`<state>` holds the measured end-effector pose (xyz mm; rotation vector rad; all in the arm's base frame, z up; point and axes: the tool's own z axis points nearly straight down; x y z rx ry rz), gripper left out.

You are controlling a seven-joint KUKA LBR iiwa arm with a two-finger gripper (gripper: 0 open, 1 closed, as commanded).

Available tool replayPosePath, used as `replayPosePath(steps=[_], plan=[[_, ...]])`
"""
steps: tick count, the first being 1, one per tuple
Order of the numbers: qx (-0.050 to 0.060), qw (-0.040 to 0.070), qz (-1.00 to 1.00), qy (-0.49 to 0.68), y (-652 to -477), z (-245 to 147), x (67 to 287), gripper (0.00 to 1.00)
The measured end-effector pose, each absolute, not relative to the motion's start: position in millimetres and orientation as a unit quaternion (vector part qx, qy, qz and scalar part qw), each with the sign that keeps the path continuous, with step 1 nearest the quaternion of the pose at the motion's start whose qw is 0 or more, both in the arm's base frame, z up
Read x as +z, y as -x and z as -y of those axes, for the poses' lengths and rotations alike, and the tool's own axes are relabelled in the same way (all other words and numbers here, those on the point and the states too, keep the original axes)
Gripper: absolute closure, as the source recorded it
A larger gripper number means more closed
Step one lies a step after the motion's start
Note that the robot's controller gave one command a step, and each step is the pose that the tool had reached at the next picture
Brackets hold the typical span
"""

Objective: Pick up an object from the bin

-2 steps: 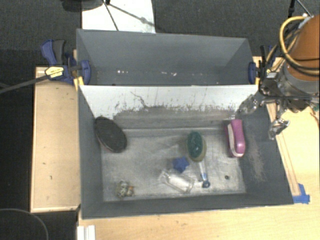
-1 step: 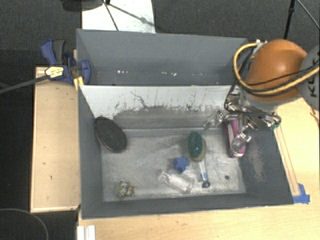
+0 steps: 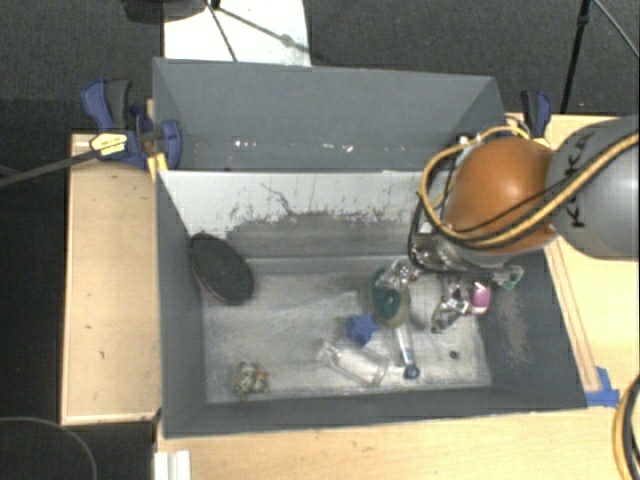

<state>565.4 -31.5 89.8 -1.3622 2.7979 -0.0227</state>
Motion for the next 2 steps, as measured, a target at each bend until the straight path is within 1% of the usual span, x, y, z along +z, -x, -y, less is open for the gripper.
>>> replayPosePath(steps=[1,2], plan=[[0.0,0.004,-0.861,0.509,-572.6,-21.1,76.3,0.0],[-0.001,0.004,-0.861,0.508,-573.5,-19.2,77.7,1.0]])
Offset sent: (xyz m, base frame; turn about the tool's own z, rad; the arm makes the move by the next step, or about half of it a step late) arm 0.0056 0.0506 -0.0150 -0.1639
